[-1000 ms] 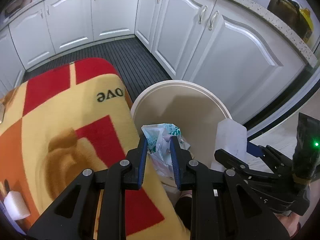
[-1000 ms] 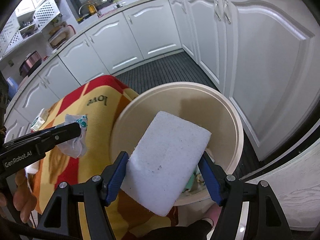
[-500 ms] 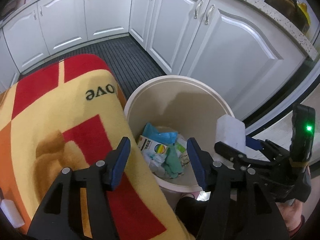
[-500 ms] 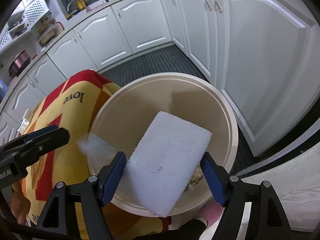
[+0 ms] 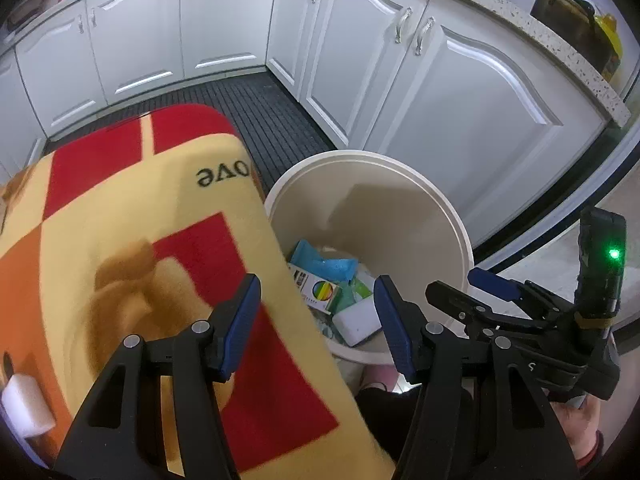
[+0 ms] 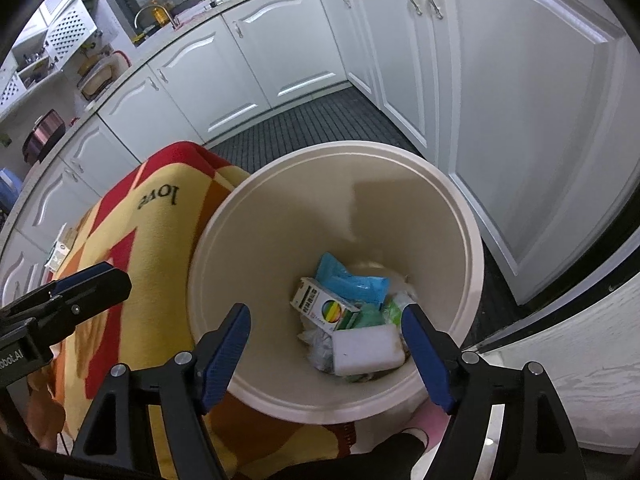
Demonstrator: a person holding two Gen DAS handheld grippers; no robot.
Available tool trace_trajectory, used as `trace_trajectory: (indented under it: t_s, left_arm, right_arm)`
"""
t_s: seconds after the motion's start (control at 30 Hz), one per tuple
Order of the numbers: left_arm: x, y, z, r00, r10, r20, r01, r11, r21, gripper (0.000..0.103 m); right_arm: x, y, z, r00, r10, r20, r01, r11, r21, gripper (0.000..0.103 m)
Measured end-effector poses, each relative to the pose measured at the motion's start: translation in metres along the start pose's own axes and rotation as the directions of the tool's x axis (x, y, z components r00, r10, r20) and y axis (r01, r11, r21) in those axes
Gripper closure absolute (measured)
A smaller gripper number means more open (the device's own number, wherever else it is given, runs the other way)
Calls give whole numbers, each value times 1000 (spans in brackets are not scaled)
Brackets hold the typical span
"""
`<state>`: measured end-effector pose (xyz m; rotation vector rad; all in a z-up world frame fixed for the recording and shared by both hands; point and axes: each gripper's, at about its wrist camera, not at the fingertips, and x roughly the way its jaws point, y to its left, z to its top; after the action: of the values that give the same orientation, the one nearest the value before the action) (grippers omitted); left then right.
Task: Collect trash
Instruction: 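Move both grippers back from the bin to the table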
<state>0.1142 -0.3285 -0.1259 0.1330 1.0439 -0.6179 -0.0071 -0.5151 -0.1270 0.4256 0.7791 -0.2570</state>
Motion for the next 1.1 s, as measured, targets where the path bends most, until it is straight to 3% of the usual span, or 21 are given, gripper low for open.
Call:
trace_trajectory:
  t_s: [0.47, 0.83, 0.97, 1.1]
  left_arm:
    - [-50, 43, -39, 996, 81, -22, -83, 995, -58, 46]
    - [-103, 80, -106, 993, 111, -35, -114, 988, -106, 46]
    - [-125, 112, -135, 986, 161, -44, -166, 973, -163, 46]
    - [-147, 160, -161, 972, 231, -53, -237, 936, -261, 46]
  right_arm:
    - [-21, 62, -13, 996, 86, -10, -87, 991, -98, 27]
    - [-23, 130, -20, 987, 156, -32, -160, 964, -215, 27]
    - [-22, 154, -24, 981, 190, -45, -195, 949, -247, 27]
    - [-18, 177, -29, 975, 214, -66, -224, 932, -284, 27]
